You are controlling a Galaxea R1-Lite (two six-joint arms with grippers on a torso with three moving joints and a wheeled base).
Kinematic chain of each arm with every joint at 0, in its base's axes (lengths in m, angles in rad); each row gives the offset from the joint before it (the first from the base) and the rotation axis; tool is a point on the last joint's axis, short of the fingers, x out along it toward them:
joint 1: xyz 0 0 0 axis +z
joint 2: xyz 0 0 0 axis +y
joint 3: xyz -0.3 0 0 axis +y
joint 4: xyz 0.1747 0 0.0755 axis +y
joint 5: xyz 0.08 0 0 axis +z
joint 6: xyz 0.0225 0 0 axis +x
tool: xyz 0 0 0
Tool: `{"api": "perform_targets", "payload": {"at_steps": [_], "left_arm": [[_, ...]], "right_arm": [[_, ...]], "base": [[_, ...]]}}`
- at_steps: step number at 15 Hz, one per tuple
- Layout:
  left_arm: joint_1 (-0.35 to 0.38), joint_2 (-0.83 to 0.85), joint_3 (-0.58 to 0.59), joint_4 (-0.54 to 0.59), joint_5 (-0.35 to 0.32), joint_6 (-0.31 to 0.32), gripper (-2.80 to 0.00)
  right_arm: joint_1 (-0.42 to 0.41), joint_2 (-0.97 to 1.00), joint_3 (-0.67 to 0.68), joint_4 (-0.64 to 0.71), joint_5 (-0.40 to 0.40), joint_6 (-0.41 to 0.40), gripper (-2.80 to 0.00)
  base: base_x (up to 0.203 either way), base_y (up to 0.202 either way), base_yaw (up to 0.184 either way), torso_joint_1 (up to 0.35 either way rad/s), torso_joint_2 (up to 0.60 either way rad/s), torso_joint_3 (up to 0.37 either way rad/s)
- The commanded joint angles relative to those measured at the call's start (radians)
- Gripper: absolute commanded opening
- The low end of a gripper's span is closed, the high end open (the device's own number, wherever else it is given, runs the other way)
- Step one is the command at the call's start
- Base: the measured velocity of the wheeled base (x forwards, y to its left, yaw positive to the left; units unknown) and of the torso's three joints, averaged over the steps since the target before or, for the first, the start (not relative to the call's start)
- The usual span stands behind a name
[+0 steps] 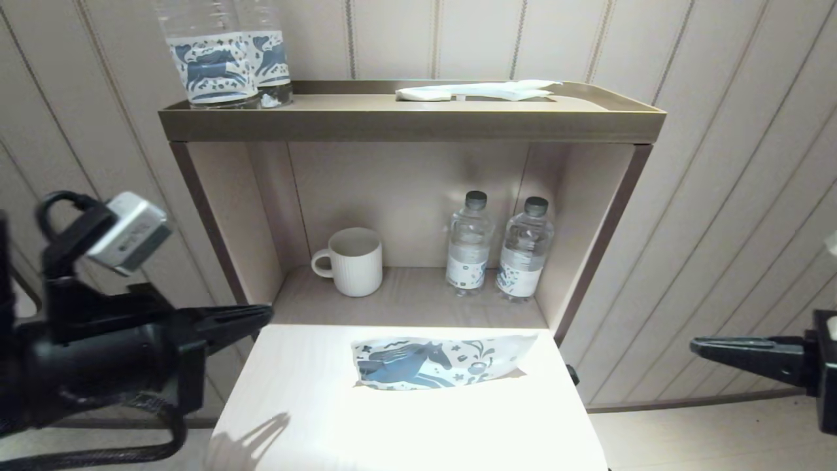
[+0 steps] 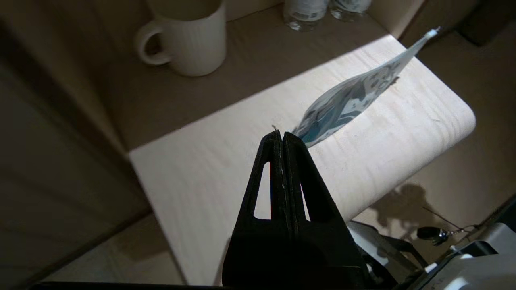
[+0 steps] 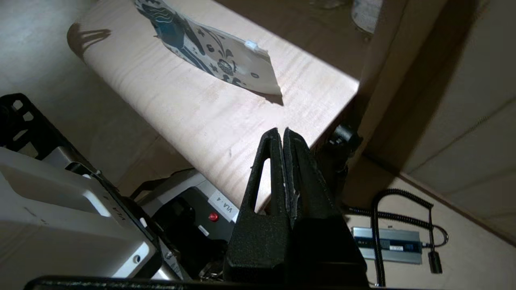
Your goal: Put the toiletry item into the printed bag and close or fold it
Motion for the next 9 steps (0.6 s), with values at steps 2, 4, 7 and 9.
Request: {"api": "perform_targets", "payload": {"at_steps": [2,4,7,9], "left_arm": [[0.006,-0.398,-0.008,0.3,0.254,-0.066,-2.8],[0.064,-0.555,-0.052,0.582,0.418,-0.134,-2.8],[0.259,-0.698,-0.088,0.724,0.482,-0.172,-2.8],[0.353,-0.828,-0.056,0.786,0.483,-0.178,-2.8]], "right_arm": [[-0.087,-0.178,-0.021,0.215,-0.074,0.004,-2.8],[-0.093,-0.302,-0.032,0.384,-0.155,-0.005,-2.8],[0.035,-0.446,-0.116,0.777,-0.295,-0.088,-2.8],[0.055,-0.591,-0.1,0.82,-0.34,-0.061,-2.8]], "base": [[0.0,0.0,0.0,0.0,0.0,0.0],[0.0,0.0,0.0,0.0,0.0,0.0],[0.0,0.0,0.0,0.0,0.0,0.0],[0.0,0.0,0.0,0.0,0.0,0.0]]}}
